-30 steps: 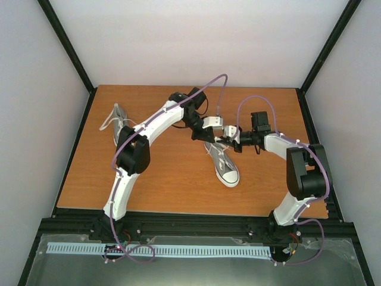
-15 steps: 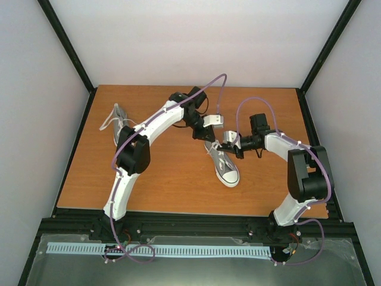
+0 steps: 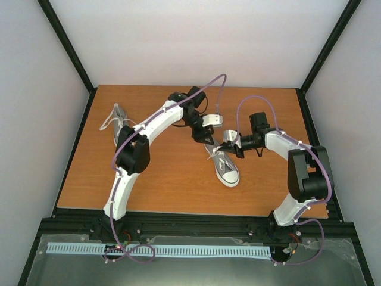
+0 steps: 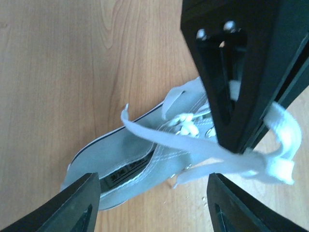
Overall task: Tie the shoes
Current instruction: Cross the shoelace with the shoelace.
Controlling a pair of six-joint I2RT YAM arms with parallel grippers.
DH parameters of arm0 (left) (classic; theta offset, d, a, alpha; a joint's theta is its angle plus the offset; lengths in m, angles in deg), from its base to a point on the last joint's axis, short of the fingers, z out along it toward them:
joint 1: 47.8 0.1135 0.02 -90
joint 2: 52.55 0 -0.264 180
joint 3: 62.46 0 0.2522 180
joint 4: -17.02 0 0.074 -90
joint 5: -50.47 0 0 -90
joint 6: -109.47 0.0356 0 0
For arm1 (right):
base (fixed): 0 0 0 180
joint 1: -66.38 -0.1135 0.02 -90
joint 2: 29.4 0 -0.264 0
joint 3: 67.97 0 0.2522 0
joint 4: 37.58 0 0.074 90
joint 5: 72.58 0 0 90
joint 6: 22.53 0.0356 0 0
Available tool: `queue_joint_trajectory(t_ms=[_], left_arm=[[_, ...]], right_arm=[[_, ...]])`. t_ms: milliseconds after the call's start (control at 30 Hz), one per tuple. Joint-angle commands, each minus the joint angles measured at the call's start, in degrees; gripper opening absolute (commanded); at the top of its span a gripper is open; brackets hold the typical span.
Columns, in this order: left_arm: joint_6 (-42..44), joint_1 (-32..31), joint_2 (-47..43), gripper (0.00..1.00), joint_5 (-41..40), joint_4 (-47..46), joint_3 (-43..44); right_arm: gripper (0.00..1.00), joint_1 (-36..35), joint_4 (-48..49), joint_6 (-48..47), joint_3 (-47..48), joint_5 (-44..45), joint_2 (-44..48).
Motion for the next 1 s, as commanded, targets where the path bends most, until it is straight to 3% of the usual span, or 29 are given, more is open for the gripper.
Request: queue_joint_trajectory(t_ms=[0,167,233,300,400,633,967], left_arm=[[2.6,1.6,-3.1,0.65,-1.9,1.8,3.4],[-2.1,0.9,-9.2,0.72,3.3,0.6,-3.9],[-3.2,-0.1,-12.0,0.8,4.3,-1.3,-9.0],[-6.1,-1.8,-13.2,0.88,2.6,-3.7,-12.1],[-8.7,-4.2,-13.2,0.88,-1.2,-7.8,-14.0],[-12.1,-4.8,-10.4,0.79,-7.5,-15.0,-13.9],[-10.0,-4.8,-9.2,0.62,-10.2,-15.0,-14.2]], right_arm=[[0.03,-0.1,0.7,2.3,1.4,-0.8,1.0],[0.03,-0.1,2.9,8.5,1.4,1.6,1.1],[0.03,-0.1,3.1,10.0,1.7,2.3,0.8],[0.03,-0.1,3.1,11.5,2.4,2.5,0.2],[0.03,-0.2,3.0,14.0,3.6,2.6,-0.9],[0.03,-0.1,2.4,15.1,4.1,1.9,-1.4],[0.03,-0.1,1.9,15.1,4.1,2.5,-1.2]])
